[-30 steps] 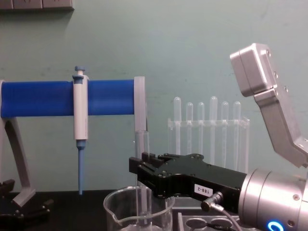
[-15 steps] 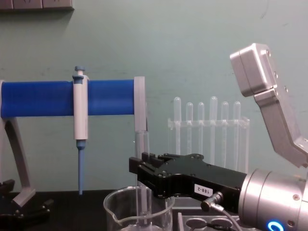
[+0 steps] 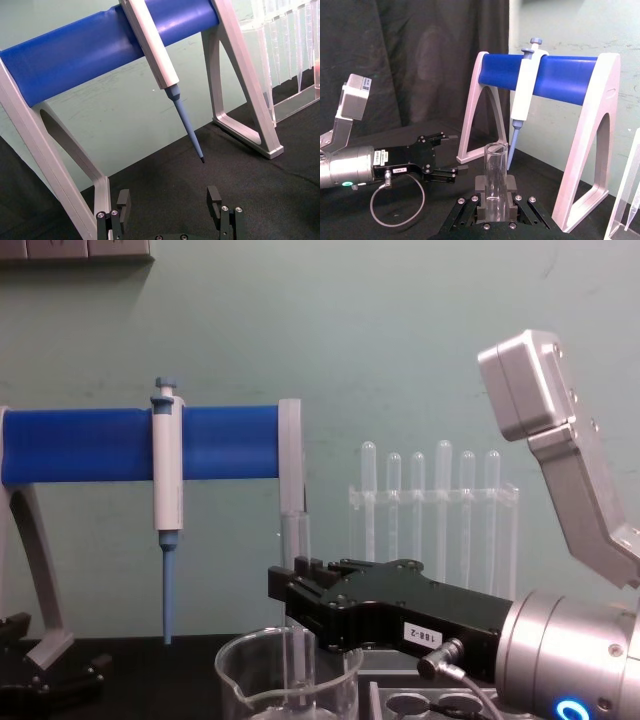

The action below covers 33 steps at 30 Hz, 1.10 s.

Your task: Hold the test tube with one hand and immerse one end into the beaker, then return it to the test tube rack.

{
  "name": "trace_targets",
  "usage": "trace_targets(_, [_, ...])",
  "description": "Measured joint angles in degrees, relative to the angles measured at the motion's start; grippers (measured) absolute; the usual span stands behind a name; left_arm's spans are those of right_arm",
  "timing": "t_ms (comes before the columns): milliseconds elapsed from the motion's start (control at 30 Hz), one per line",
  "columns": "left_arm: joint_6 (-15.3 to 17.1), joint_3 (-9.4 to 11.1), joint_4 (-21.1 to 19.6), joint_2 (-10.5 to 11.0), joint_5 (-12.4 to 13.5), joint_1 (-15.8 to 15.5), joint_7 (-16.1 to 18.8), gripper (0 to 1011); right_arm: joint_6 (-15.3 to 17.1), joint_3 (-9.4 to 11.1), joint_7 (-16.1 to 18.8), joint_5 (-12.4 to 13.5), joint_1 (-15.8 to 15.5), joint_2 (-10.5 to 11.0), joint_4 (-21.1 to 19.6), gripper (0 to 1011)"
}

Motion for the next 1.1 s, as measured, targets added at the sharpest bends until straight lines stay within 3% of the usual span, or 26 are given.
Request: trace_targets(1100, [0.0,0.0,0.0,0.0,0.0,0.0,0.0,1000,0.0,0.0,0.0,0.0,0.0,0.0,0.0,226])
